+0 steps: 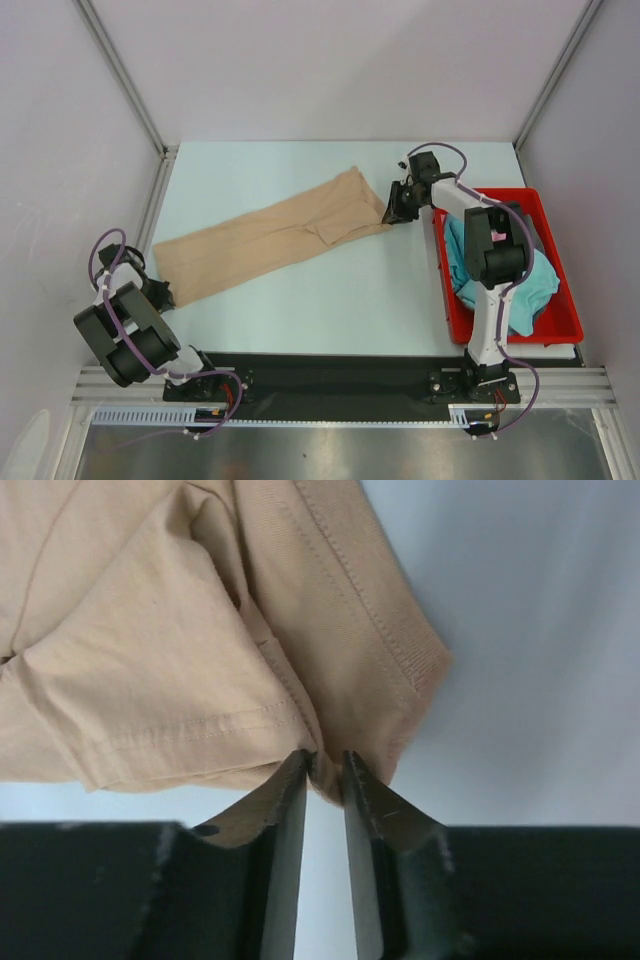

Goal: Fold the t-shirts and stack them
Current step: Fold the tshirt

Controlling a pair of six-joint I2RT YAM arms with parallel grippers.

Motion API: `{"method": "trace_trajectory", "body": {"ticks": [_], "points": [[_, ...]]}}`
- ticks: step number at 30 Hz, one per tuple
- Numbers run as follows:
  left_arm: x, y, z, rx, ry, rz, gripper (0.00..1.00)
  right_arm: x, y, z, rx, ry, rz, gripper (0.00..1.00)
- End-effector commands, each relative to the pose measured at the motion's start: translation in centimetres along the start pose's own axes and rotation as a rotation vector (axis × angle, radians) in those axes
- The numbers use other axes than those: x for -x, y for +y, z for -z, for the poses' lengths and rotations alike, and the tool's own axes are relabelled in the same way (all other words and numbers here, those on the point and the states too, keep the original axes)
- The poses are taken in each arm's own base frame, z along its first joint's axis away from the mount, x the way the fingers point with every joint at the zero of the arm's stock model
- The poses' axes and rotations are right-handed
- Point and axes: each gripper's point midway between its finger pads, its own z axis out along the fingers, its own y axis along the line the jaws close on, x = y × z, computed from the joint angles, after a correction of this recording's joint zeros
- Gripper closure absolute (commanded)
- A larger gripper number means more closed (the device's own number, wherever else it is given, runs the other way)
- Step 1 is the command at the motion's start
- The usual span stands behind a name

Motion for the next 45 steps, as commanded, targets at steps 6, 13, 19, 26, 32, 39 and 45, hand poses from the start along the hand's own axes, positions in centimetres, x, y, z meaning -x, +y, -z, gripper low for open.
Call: {"method": "trace_trajectory", "body": {"ticks": [6, 13, 19, 26, 32, 39, 45], "points": [[-2.7, 2.7, -0.6, 0.106, 0.095, 0.031, 1.00, 3.1, -2.1, -0.5, -0.122, -0.082, 0.028, 1.00], [-3.0, 3.3, -0.6, 0.134, 0.099, 0.049, 1.00, 5.4, -3.8, -0.4, -0.213, -0.135, 0.022, 1.00], [-3.1, 3.4, -0.5, 0.144, 0.103, 0.052, 1.00, 5.9, -3.5, -0.3, -0.210, -0.145, 0.033, 1.00], [-3.0, 2.6, 0.1, 0.098, 0.107, 0.038, 0.92, 4.3, -2.1, 1.3, -0.195, -0.101, 0.015, 0.71], [-2.5, 1.7, 1.6, 0.049, 0.063, 0.026, 0.55, 4.7, 0.4, 5.0, -0.157, -0.135, -0.097, 0.50], [-3.3, 0.3, 3.7, -0.010, 0.015, -0.024, 0.25, 2.8, 2.4, 4.8, -0.056, -0.116, -0.363, 0.26], [-4.8, -1.7, 5.6, -0.069, -0.015, -0.105, 0.18, 0.8, 2.4, 3.8, -0.038, -0.163, -0.565, 0.23]]}}
